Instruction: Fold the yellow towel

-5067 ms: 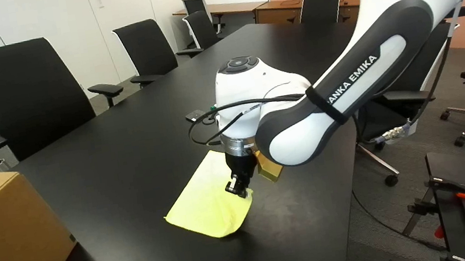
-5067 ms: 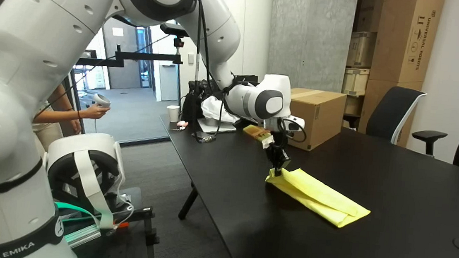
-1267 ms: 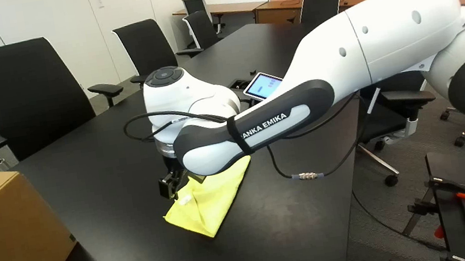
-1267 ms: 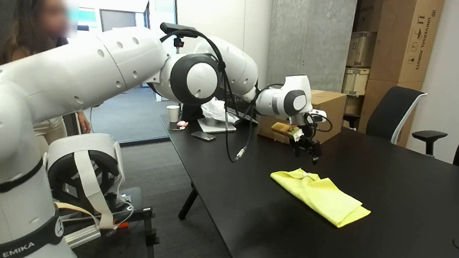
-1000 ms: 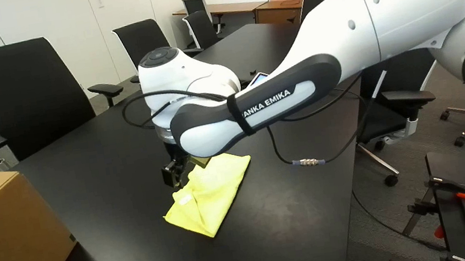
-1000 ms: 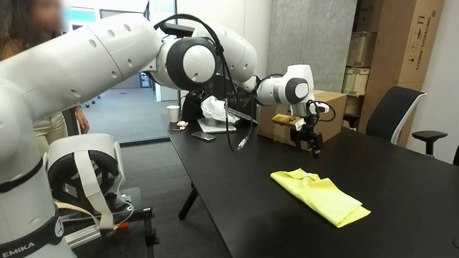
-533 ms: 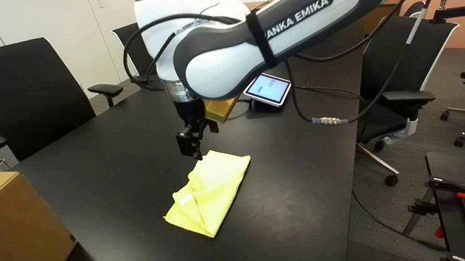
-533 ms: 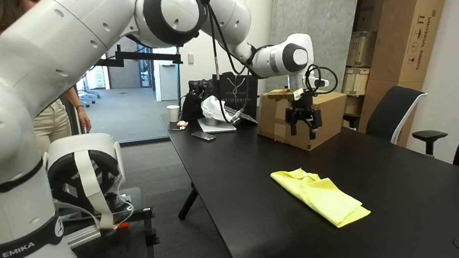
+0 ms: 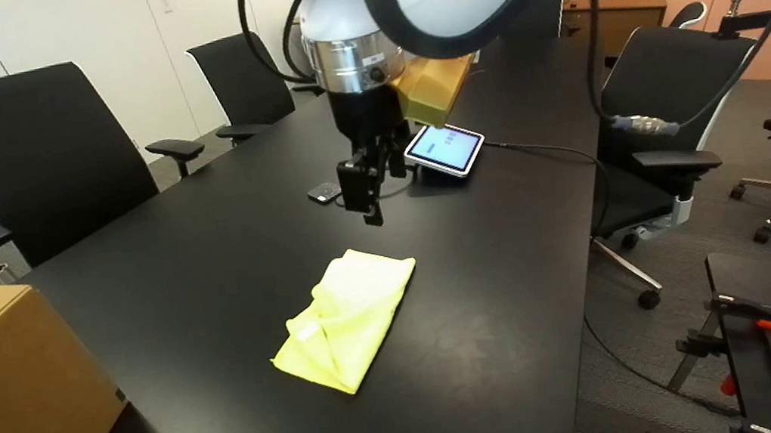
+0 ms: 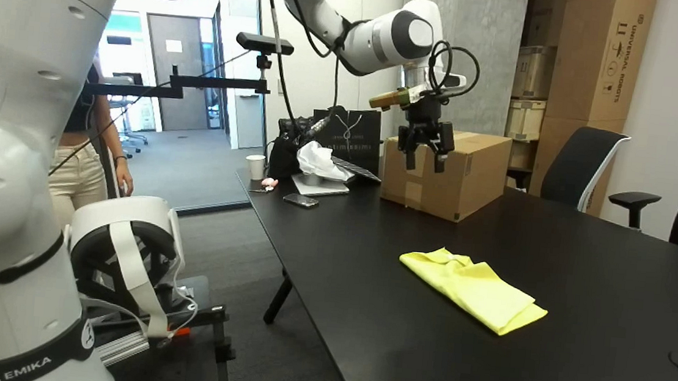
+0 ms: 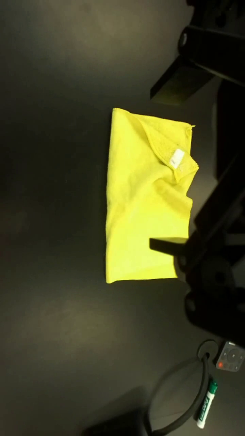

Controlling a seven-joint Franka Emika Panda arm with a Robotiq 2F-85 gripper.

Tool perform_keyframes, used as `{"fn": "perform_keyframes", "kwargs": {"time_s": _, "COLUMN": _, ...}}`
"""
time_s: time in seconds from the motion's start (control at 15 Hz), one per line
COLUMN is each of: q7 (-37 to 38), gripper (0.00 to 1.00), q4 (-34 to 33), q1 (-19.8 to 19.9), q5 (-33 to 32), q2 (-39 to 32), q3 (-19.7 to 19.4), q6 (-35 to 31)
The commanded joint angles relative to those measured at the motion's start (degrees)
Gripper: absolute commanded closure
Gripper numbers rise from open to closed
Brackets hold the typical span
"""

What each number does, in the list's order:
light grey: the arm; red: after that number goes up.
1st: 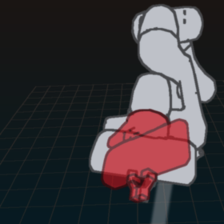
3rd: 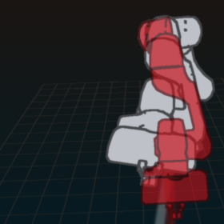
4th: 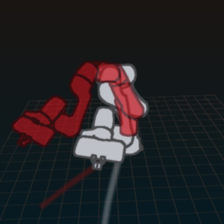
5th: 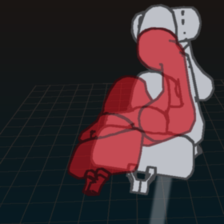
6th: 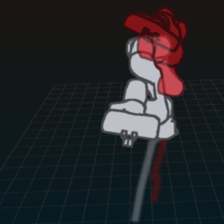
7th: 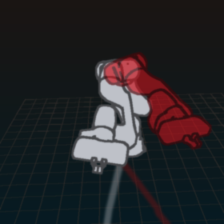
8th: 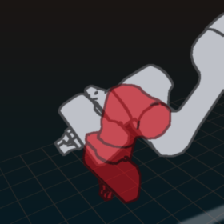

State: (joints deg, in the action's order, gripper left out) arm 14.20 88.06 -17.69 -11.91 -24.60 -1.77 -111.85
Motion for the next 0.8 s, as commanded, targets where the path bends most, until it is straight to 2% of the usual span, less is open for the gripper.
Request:
{"fn": "perform_keyframes", "kwargs": {"time_s": 0.0, "q7": 5.1, "gripper": 0.0, "q4": 13.8, "q1": 0.9, "q5": -0.9, "q2": 12.2, "q3": 2.4, "q6": -3.6}}
{"fn": "perform_keyframes", "kwargs": {"time_s": 0.47, "q7": 18.9, "gripper": 0.0, "q4": 34.0, "q1": 3.4, "q5": 0.9, "q2": 30.4, "q3": 6.1, "q6": -11.9}}
{"fn": "perform_keyframes", "kwargs": {"time_s": 0.73, "q7": 23.2, "gripper": 0.0, "q4": 46.6, "q1": 6.6, "q5": 0.7, "q2": 41.6, "q3": 7.9, "q6": -16.5}}
